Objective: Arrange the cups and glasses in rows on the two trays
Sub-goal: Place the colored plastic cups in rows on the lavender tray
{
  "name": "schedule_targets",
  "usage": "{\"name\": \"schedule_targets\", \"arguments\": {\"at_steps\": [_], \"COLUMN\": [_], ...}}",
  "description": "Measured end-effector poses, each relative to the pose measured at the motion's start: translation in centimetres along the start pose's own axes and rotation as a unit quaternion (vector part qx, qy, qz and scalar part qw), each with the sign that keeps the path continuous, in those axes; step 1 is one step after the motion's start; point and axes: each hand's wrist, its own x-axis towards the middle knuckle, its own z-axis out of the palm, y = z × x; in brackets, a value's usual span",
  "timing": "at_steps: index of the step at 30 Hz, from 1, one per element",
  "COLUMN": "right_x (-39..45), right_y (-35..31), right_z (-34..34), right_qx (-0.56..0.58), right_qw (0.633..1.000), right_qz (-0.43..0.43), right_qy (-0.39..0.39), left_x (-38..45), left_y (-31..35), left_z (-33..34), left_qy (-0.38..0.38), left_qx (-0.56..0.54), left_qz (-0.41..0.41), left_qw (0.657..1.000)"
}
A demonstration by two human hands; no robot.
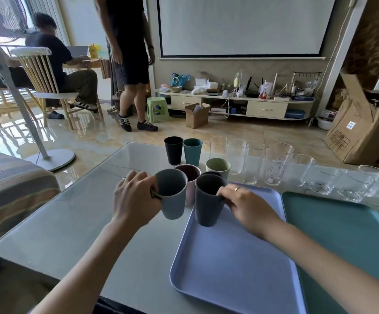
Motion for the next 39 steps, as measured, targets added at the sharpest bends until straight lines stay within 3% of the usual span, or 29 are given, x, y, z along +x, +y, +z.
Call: {"name": "schedule_targets", "arguments": {"at_steps": [5, 14, 17, 20, 22, 26, 34, 39], "right_x": [-0.5, -0.4, -0.9, -0.8, -0.3, 1.0, 1.5, 0.1], "right_y": [-0.2, -0.6, -0.9, -2.2, -3.3, -5.5, -6.6, -5.9], "right_z": [1.8, 2.8, 2.4, 1.9, 1.8, 2.4, 3.9, 3.4], "right_qx": [-0.053, -0.112, -0.078, 0.047, 0.132, 0.175, 0.275, 0.289], "right_qw": [0.997, 0.992, 0.996, 0.992, 0.985, 0.983, 0.956, 0.95], "right_qz": [0.024, 0.031, 0.041, 0.064, 0.068, 0.064, 0.104, 0.113], "right_qy": [-0.053, -0.054, -0.005, 0.093, 0.083, 0.007, 0.02, 0.04], "left_x": [-0.4, -0.5, -0.5, -0.4, -0.2, 0.0, -0.3, -0.3], "left_y": [0.4, 0.5, 0.5, 0.6, 0.5, 0.4, 0.9, 1.6], "left_z": [0.2, 0.5, 0.2, -0.3, -0.8, -1.8, -2.6, -2.8], "left_qy": [-0.015, -0.036, -0.046, -0.048, -0.046, -0.054, -0.153, -0.173], "left_qx": [-0.003, -0.003, -0.012, -0.011, -0.014, -0.021, -0.043, -0.102], "left_qz": [0.019, 0.057, 0.058, 0.057, 0.054, 0.046, 0.051, 0.032], "left_qw": [1.0, 0.998, 0.997, 0.997, 0.997, 0.997, 0.986, 0.979]}}
